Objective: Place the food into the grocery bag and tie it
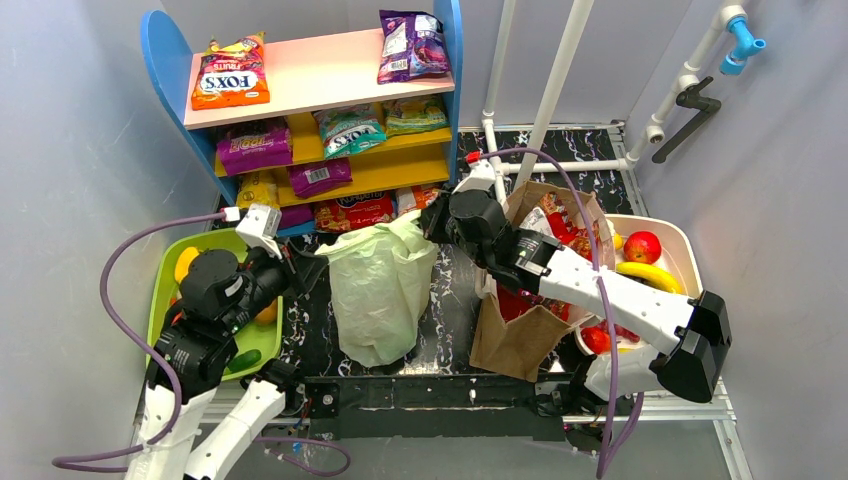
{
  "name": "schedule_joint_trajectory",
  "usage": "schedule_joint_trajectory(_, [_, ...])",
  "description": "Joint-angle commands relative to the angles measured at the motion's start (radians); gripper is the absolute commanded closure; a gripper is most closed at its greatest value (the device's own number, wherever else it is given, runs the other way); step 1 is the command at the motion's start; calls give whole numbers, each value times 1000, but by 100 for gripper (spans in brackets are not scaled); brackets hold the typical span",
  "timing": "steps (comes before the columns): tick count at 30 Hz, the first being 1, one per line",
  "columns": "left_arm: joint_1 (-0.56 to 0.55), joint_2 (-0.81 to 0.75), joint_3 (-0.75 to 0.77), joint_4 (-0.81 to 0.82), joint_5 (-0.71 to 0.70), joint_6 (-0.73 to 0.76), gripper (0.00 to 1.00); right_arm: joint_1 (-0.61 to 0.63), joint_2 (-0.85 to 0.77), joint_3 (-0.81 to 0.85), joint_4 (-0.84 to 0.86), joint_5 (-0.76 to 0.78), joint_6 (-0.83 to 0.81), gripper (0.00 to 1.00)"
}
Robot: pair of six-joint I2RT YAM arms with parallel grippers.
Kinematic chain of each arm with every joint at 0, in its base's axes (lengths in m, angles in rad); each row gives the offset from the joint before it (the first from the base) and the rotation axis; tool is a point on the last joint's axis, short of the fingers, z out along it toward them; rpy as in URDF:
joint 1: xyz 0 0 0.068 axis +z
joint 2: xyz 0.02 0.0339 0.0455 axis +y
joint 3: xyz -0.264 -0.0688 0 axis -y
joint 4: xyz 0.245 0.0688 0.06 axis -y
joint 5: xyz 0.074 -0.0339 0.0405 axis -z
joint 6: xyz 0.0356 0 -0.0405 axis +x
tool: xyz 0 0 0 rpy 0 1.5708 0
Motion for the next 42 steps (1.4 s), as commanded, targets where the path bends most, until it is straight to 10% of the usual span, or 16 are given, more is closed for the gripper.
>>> schedule_joint_trajectory(1, [4, -57, 1, -36, -85, 17, 100, -36, -3, -36, 40, 137, -129, 99])
schedule_joint_trajectory(6, [4, 11, 40, -95, 22, 43, 95, -23, -30, -54, 205, -160, -307, 99])
schedule_joint_trajectory(10, [4, 81, 142, -153, 100, 43, 46, 34, -30, -22, 210, -200, -397, 99])
schedule_joint_trajectory(16, [4, 167, 285, -175, 165, 83, 24, 89, -1, 29, 181, -139, -425, 99])
schedule_joint_trajectory(42, [4, 260, 179, -152, 274, 90, 65, 93, 23, 65, 142, -90, -418, 99])
